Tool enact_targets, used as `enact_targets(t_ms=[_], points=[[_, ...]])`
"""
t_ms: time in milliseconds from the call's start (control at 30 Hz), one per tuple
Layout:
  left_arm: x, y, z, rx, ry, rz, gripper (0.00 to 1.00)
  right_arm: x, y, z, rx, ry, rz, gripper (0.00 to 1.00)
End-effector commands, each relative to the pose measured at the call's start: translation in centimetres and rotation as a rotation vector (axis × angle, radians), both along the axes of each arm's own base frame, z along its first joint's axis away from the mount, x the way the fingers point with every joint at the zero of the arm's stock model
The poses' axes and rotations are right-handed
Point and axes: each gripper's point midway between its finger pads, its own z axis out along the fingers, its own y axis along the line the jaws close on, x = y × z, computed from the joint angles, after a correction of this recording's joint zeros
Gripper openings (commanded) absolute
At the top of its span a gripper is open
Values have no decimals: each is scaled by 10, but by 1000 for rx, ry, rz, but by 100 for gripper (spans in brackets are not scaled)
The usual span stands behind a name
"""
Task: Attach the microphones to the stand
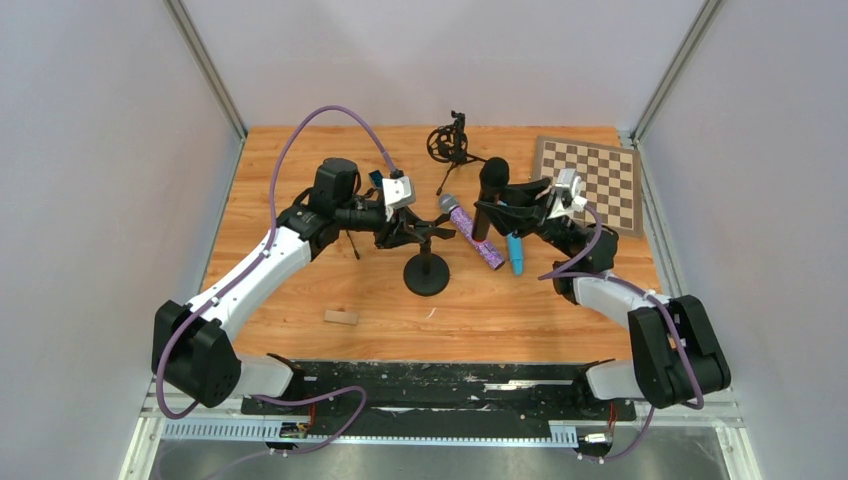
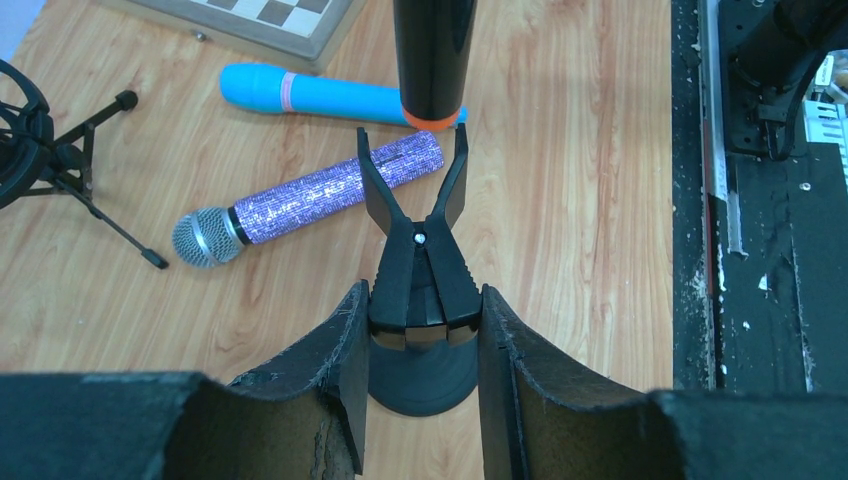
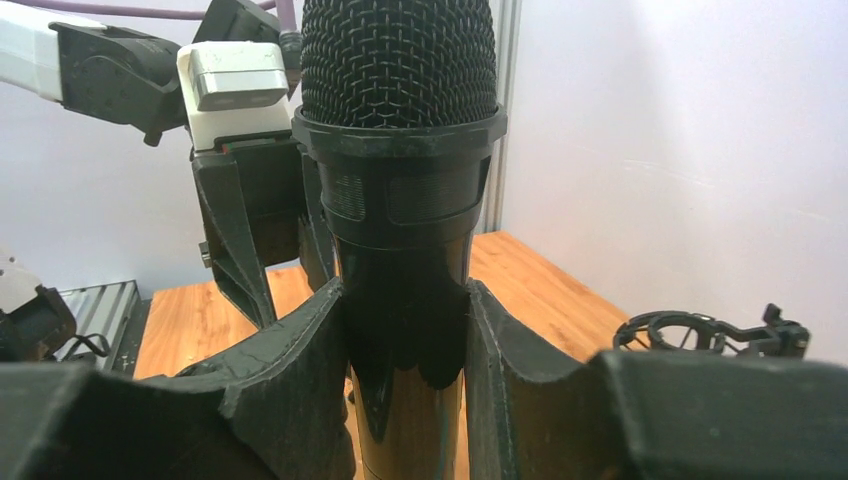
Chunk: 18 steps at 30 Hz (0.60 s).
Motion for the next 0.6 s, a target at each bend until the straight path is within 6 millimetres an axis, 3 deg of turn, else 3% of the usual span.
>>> enact_targets(t_ms=[0, 200, 567], points=[[2, -2, 13, -18, -48, -18, 0, -25, 6, 44, 66, -199, 55, 0], [2, -2, 13, -19, -47, -19, 0, -31, 18, 51, 92, -208, 82, 0], [0, -2, 14, -25, -56, -20, 0, -32, 32, 45, 108, -195, 90, 0]])
